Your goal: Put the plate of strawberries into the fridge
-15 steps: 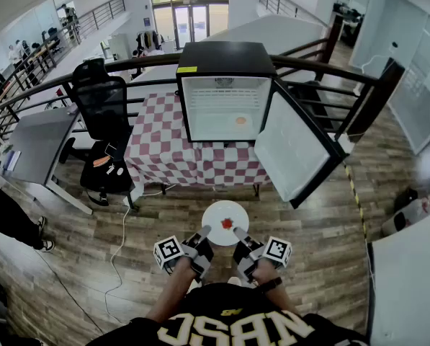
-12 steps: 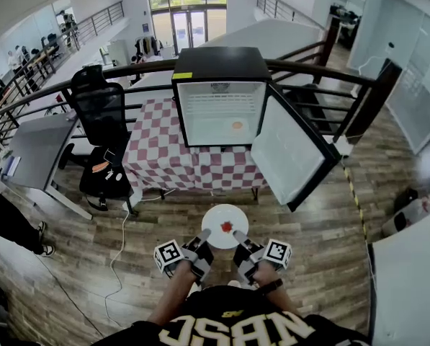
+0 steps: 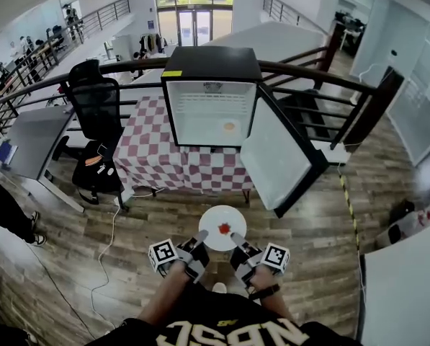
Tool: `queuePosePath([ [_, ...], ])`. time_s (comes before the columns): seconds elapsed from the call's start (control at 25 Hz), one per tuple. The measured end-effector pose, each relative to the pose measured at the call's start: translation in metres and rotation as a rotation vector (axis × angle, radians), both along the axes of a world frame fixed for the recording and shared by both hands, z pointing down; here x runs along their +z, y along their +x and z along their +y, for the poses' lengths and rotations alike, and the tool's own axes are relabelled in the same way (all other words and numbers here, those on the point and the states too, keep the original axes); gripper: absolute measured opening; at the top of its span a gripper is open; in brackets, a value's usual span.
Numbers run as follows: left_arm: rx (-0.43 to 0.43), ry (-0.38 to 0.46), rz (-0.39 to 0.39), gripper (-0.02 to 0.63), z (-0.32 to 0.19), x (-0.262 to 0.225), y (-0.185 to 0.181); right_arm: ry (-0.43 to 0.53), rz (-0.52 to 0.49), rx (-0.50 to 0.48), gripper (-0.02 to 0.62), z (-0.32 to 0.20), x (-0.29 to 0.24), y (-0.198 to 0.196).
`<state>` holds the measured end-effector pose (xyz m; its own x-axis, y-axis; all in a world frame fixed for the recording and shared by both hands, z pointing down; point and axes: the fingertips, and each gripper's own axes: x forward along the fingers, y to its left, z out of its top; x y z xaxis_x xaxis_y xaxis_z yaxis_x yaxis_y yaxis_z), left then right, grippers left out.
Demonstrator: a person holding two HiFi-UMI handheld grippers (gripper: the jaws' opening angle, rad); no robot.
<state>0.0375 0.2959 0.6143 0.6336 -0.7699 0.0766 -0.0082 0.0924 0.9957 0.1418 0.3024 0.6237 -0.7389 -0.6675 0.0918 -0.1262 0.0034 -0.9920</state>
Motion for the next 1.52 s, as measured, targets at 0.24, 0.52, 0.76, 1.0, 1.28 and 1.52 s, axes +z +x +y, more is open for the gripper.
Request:
queuePosePath([
  [0.24,-0.077,-0.04,0.012,0.032,-0.01,0.006,-0.005,-0.022,0.007,-0.007,0.043,-0.012,0.009,-0.003],
  [0.52,-0.074,-0.026,0.018,0.032,-0.082,0.011,-0.02,-0.015,0.005,0.022,0.043,-0.085,0.017,-0.02],
  [0.76,0.007,0.015,-0.015,0.032,-0.166,-0.002,-0.045,-0.004,-0.024,0.064,0.043,-0.162,0.002,-0.048],
  [1.0,0.028,0.032,-0.02,0.032,-0.239,-0.012,-0.083,0.012,-0.017,0.058,0.043,-0.236,-0.004,-0.086],
  [1.28,0.027,0.021,-0.009,0.032,-0.301,-0.016,-0.122,0.017,0.014,0.051,0.043,-0.299,-0.01,-0.124],
  [1.52,0.083,0.036,-0.027,0.032,-0.332,-0.016,-0.138,0.032,0.037,0.07,0.043,-0.327,-0.007,-0.142],
])
